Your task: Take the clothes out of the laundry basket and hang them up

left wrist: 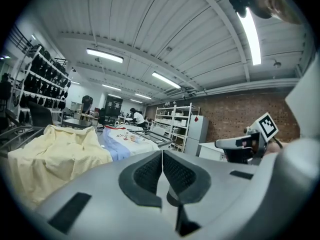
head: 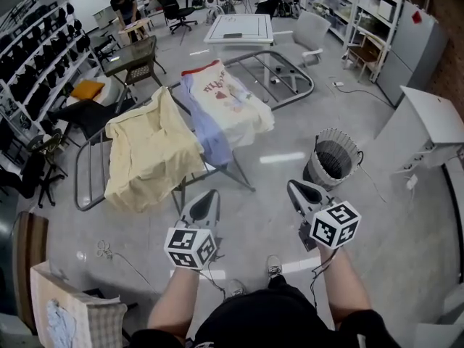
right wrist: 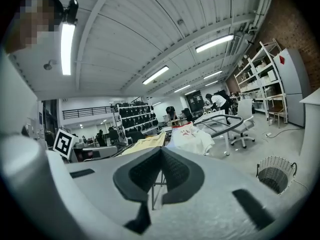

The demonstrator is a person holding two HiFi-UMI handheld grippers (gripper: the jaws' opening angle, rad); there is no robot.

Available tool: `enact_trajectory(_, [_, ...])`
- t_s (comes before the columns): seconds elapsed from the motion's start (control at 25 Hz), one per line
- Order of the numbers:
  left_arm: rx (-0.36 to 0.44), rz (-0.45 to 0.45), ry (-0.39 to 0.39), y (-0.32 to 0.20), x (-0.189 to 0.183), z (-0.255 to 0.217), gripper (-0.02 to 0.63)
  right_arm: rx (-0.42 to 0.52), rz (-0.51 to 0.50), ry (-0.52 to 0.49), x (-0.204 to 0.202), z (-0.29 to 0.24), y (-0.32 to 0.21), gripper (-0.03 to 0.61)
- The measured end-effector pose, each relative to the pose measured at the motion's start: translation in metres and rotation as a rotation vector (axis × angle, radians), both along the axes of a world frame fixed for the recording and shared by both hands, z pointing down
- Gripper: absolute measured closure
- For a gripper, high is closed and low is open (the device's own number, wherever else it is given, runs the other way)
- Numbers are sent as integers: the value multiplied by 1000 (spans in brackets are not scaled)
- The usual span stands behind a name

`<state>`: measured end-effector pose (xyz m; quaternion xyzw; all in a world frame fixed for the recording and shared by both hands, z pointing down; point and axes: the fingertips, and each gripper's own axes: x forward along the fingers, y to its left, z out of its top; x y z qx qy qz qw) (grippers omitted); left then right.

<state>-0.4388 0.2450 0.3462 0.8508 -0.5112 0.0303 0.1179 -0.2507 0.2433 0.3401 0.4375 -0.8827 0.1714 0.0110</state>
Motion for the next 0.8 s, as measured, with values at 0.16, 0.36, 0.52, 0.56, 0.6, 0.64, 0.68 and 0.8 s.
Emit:
enact_trajectory(0.16, [2, -9, 0, -1, -10, 3, 604, 3, -10, 0, -10, 3, -3, 574])
enact_trajectory(0.36, [-2, -15, -7, -1, -14, 2, 604, 2, -17, -1, -14, 0, -5, 574])
enact_trajectory(0.52, [1, -13, -11, -3, -15, 1, 604, 1, -16, -3, -15, 1, -8, 574])
enact_trajectory(0.56, [2, -13, -12, -3, -15, 0, 604, 1, -16, -3, -14, 0, -8, 574])
enact_trajectory(0.6, [2, -13, -13, -3, -15, -1, 604, 1, -16, -2, -14, 0, -8, 574])
enact_trajectory(0.64, [2, -13, -13, -2, -14, -1, 604, 1, -17, -2, -14, -1, -8, 574])
enact_trajectory(0.68, [2, -13, -14, -2, -14, -2, 604, 2, -18, -1, -14, -2, -7, 574])
enact_trajectory(0.8, [1, -13, -14, -3, -14, -2, 604, 1, -20, 0, -15, -2, -8, 574])
